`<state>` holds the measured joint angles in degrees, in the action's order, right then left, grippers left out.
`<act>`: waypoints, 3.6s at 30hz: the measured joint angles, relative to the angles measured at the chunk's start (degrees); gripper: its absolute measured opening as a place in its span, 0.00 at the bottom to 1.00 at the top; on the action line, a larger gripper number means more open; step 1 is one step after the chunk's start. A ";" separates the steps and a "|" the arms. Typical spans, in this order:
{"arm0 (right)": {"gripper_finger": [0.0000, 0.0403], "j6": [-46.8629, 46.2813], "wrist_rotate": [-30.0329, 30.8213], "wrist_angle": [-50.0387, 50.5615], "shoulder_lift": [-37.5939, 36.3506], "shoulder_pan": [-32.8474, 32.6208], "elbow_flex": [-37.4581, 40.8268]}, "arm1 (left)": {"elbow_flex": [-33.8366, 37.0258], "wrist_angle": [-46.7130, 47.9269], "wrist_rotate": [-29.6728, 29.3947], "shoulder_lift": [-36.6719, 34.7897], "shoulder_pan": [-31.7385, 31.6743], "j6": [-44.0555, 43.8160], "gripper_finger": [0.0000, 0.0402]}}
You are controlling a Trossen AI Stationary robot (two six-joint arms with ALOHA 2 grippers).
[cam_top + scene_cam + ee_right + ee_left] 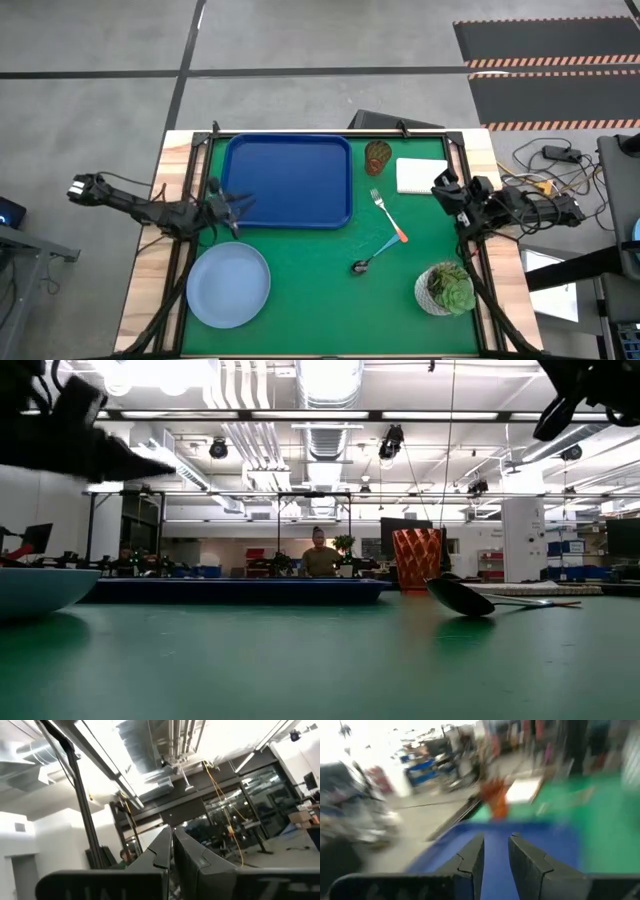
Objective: Pick and place plate/cup/fork/spoon on tray
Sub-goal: Put the blue plate on the blue serving tray
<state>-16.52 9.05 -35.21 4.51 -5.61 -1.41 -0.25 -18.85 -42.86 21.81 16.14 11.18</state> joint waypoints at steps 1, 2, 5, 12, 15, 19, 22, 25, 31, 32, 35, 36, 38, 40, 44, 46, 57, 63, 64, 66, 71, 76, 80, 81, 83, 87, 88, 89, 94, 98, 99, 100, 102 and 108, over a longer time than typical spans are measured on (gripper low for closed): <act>0.02 0.16 -0.01 -0.07 0.00 0.00 0.00 | 0.01 -3.71 0.97 0.12 0.00 -5.16 0.17; 0.02 0.62 0.01 -0.15 0.03 0.00 0.00 | 0.02 -8.02 1.21 0.17 0.00 -10.83 0.17; 0.02 1.41 0.08 -2.38 0.07 0.00 0.00 | 0.02 -20.62 1.65 0.27 0.00 -32.87 0.17; 0.02 1.74 0.01 -7.10 0.07 0.00 -0.11 | 0.02 -27.48 2.07 0.08 0.00 -47.64 0.17; 0.02 1.70 -0.05 -7.04 0.22 0.00 -0.34 | -0.35 -27.07 1.98 1.86 0.00 -54.10 0.17; 0.02 1.60 -0.48 -6.84 0.24 0.00 -0.47 | -5.71 -25.11 2.56 8.45 0.13 -57.35 0.14; 0.02 1.47 -0.50 -6.66 0.24 0.00 -0.48 | -11.89 -23.98 4.02 15.15 0.20 -57.33 0.07; 0.02 0.09 -0.58 -5.71 0.22 0.00 -0.52 | -18.68 -20.13 8.03 21.63 0.64 -57.40 0.01; 0.02 0.01 -4.06 -5.28 0.20 0.00 -0.53 | -34.60 6.23 9.76 34.59 3.43 -70.90 0.00; 0.02 -0.02 -4.63 -5.28 0.18 0.00 -0.62 | -37.44 11.46 9.72 36.96 3.78 -75.37 0.00; 0.02 -0.43 -6.29 -5.32 0.15 0.00 -0.83 | -45.38 27.48 11.54 44.25 4.86 -88.43 0.00; 0.02 -1.07 -6.57 -5.32 0.15 0.00 -0.83 | -47.91 32.92 13.45 46.69 5.27 -92.22 0.00; 0.02 -2.63 -6.65 -5.28 0.15 0.00 -0.83 | -52.86 42.08 19.24 51.49 6.29 -99.68 0.00; 0.02 -2.96 -6.66 -5.30 0.15 0.00 -0.83 | -57.35 50.68 25.75 56.27 7.68 -105.78 0.00; 0.02 -2.92 -6.68 -5.28 0.15 0.00 -0.83 | -64.31 66.26 39.57 65.39 10.28 -115.07 0.00; 0.02 -2.90 -6.63 -5.28 0.15 0.00 -0.83 | -66.78 73.63 46.87 68.15 10.50 -117.60 0.00; 0.02 0.67 -6.06 -5.44 0.15 0.00 -0.85 | -67.49 71.66 47.80 71.68 12.85 -123.51 0.00; 0.02 0.67 -6.04 -5.59 0.15 0.00 -0.85 | -66.47 63.76 48.47 74.22 13.60 -121.43 0.06; 0.02 0.67 -6.04 -5.59 0.15 0.00 -0.85 | -66.46 64.05 48.45 74.71 13.60 -121.20 0.09; 0.02 0.62 -6.04 -5.59 0.15 0.00 -0.85 | -66.07 64.37 48.44 75.69 13.82 -121.23 0.15; 0.02 0.58 -6.02 -5.52 0.15 0.00 -0.86 | -65.88 64.95 48.52 77.40 13.92 -119.88 0.28; 0.02 0.64 -6.03 -5.52 0.15 0.00 -0.87 | -65.85 65.49 48.54 78.60 13.88 -118.01 0.33; 0.02 0.62 -6.02 -5.52 0.15 0.00 -0.87 | -65.85 65.44 48.69 79.57 13.88 -117.35 0.29; 0.02 0.63 -6.02 -5.51 0.15 0.00 -0.87 | -65.85 65.44 48.95 79.63 13.88 -117.35 0.27; 0.02 0.65 -6.02 -5.48 0.15 0.00 -0.87 | -65.85 65.38 49.84 79.63 13.89 -117.37 0.21; 0.02 0.65 -6.02 -5.48 0.15 0.00 -0.87 | -65.92 64.83 49.76 79.61 13.84 -117.40 0.06; 0.02 0.65 -6.02 -5.48 0.15 0.00 -0.87 | -65.94 64.80 49.78 79.61 13.84 -117.55 0.03; 0.02 0.65 -6.02 -5.48 0.15 0.00 -0.87 | -65.94 64.80 49.78 79.57 13.84 -117.86 0.02; 0.02 0.67 -6.03 -5.48 0.15 0.00 -0.87 | -66.47 63.56 49.99 79.40 13.86 -118.73 0.01; 0.02 0.68 -6.03 -5.48 0.15 0.00 -0.87 | -68.83 62.79 50.61 78.09 13.86 -118.08 0.00; 0.02 0.69 -6.03 -5.48 0.15 0.00 -0.87 | -69.43 62.75 50.99 77.46 13.86 -117.30 0.00; 0.02 0.72 -6.02 -5.48 0.15 0.00 -0.87 | -70.15 62.79 51.28 76.95 13.86 -116.67 0.00; 0.02 1.31 -6.02 -5.46 0.13 0.00 -0.87 | -71.96 62.81 51.44 75.98 13.86 -114.01 0.00; 0.02 2.24 -6.01 -5.35 0.14 0.00 -0.87 | -75.90 63.18 46.28 73.38 13.51 -108.72 0.00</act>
<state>-14.28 3.03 -40.56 4.65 -5.61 -2.28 -76.16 44.34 3.42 95.20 29.65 -97.53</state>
